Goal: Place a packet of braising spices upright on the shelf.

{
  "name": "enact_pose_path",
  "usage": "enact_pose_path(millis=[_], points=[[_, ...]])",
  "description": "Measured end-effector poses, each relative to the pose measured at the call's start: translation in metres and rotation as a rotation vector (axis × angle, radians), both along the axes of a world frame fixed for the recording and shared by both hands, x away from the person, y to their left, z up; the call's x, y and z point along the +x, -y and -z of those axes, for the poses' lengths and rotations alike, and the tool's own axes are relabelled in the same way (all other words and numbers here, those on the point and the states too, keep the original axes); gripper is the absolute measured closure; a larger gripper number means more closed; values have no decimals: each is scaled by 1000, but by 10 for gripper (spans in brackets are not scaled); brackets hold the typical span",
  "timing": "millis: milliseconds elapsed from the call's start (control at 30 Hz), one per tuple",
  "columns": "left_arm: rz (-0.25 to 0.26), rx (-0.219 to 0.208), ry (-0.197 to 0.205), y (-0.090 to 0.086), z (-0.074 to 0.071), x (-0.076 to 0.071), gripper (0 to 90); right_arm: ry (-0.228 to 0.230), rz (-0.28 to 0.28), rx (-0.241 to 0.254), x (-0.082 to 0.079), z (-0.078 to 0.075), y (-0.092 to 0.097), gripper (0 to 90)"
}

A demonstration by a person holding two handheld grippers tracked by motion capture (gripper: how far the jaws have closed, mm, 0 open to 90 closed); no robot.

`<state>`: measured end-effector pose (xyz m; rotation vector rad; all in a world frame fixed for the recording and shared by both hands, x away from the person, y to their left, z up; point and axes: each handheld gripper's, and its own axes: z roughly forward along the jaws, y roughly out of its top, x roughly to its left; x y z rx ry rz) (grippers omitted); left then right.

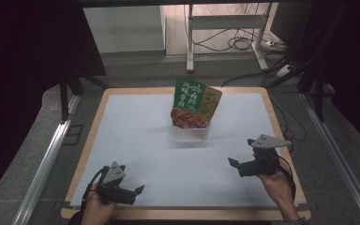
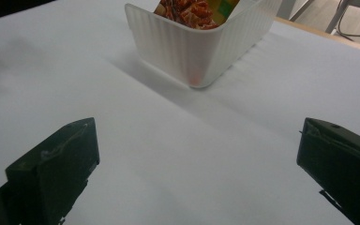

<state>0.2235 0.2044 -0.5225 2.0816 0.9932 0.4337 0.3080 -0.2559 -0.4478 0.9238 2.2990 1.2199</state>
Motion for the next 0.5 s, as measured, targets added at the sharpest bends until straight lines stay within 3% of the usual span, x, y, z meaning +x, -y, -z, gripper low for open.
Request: enact_pose_path(millis=[67, 333, 500], points=[[0, 1, 0, 0, 0, 0, 0, -4, 8, 18, -2, 3, 4, 0], [1, 6, -3, 0, 0, 0, 0, 2, 46, 11, -10, 11, 17, 0], [3, 9, -5, 1, 1, 0, 0, -24, 52, 3, -15, 15, 21, 0]])
